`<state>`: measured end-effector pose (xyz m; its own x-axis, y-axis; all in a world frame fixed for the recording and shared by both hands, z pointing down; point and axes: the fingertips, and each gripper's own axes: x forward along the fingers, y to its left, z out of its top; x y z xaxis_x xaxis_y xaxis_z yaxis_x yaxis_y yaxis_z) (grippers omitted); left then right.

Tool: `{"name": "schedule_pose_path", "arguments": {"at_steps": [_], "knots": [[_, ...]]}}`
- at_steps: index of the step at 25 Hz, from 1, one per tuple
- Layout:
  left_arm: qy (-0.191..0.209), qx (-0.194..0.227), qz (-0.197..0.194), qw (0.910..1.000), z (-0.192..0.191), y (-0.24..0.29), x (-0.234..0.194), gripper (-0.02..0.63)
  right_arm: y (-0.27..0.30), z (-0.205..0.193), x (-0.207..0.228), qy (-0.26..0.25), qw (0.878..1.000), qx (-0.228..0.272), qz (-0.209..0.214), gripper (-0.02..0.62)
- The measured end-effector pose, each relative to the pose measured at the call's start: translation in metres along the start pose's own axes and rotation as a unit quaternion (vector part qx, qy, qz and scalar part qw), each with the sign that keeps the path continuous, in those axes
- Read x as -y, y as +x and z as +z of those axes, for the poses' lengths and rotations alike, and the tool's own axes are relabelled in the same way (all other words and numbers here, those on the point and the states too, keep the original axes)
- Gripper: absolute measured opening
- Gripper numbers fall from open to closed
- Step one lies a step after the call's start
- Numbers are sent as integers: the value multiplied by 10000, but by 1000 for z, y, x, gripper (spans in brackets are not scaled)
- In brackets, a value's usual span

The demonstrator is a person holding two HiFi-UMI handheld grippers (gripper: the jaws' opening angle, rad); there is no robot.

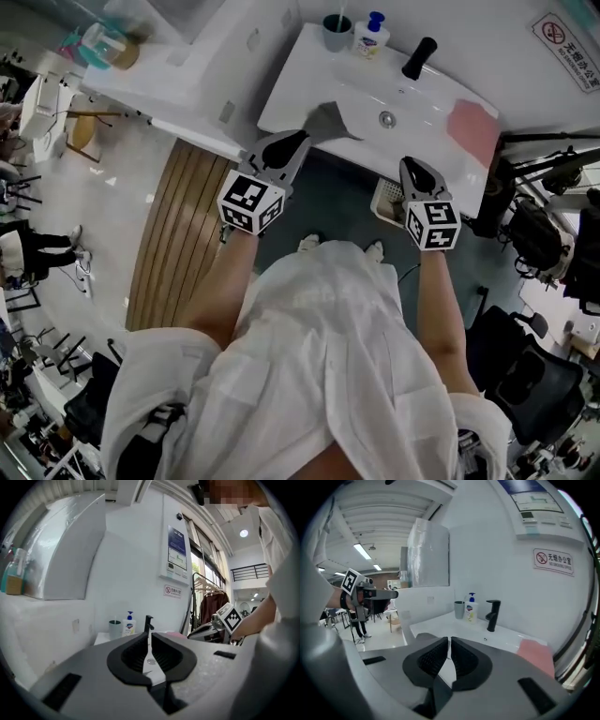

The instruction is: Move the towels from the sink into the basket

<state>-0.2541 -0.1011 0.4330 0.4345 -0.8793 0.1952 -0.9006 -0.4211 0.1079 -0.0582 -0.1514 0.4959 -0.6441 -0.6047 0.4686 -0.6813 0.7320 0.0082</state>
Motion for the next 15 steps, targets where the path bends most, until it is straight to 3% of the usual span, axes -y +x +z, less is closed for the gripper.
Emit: {"name": "schedule_pose_path", "arguments": {"at_steps": [15], "knots": [[-298, -93, 888, 9956, -29, -75, -69, 31, 104, 4, -104, -605, 9884, -556, 1277, 37]]}}
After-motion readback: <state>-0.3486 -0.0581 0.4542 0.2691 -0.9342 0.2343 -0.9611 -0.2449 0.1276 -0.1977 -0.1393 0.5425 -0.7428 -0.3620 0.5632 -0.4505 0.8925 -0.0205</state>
